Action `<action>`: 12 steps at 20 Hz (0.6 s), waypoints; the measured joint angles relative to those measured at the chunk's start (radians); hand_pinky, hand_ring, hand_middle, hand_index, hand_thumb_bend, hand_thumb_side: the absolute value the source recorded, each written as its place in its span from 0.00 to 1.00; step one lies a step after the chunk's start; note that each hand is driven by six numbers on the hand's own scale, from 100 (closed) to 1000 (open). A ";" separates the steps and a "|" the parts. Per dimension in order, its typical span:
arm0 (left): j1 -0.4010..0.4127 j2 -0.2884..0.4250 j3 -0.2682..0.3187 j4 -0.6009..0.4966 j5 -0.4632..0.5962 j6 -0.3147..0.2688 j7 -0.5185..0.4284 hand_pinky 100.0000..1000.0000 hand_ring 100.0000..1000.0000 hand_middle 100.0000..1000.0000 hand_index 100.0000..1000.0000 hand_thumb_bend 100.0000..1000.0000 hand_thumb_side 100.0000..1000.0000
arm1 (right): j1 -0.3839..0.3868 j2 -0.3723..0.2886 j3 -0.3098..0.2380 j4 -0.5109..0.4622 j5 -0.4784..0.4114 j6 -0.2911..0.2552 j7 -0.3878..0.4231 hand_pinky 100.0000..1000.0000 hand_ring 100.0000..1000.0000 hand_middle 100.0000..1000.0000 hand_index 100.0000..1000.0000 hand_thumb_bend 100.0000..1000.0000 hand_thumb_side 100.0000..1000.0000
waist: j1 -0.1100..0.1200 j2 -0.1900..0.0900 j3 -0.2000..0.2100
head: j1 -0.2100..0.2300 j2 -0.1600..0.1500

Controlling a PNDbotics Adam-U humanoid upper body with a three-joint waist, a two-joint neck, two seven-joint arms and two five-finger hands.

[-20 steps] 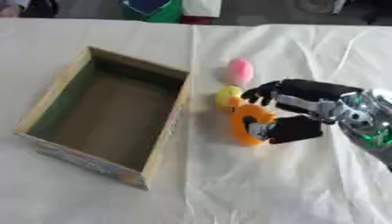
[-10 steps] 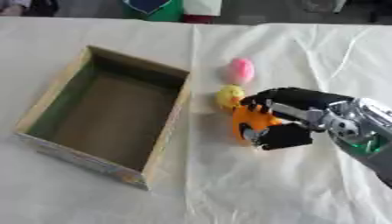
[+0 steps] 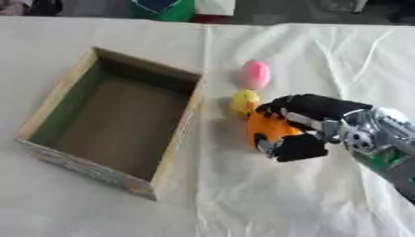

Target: Pick up objects on the table and place them in the box.

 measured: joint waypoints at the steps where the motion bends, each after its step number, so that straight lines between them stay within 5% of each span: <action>1: 0.000 0.000 0.000 0.000 0.000 0.000 0.000 0.41 0.58 0.57 0.73 0.00 1.00 | 0.000 0.000 -0.006 0.000 0.000 -0.007 -0.007 0.76 0.83 0.85 1.00 0.00 0.84 | 0.000 0.000 0.000 | 0.000 0.000; 12: 0.001 0.000 0.000 0.000 -0.003 0.004 -0.003 0.42 0.58 0.57 0.73 0.00 1.00 | 0.001 -0.015 -0.056 0.000 0.053 -0.057 -0.062 0.77 0.84 0.87 1.00 0.00 0.82 | -0.003 0.000 -0.004 | 0.005 0.000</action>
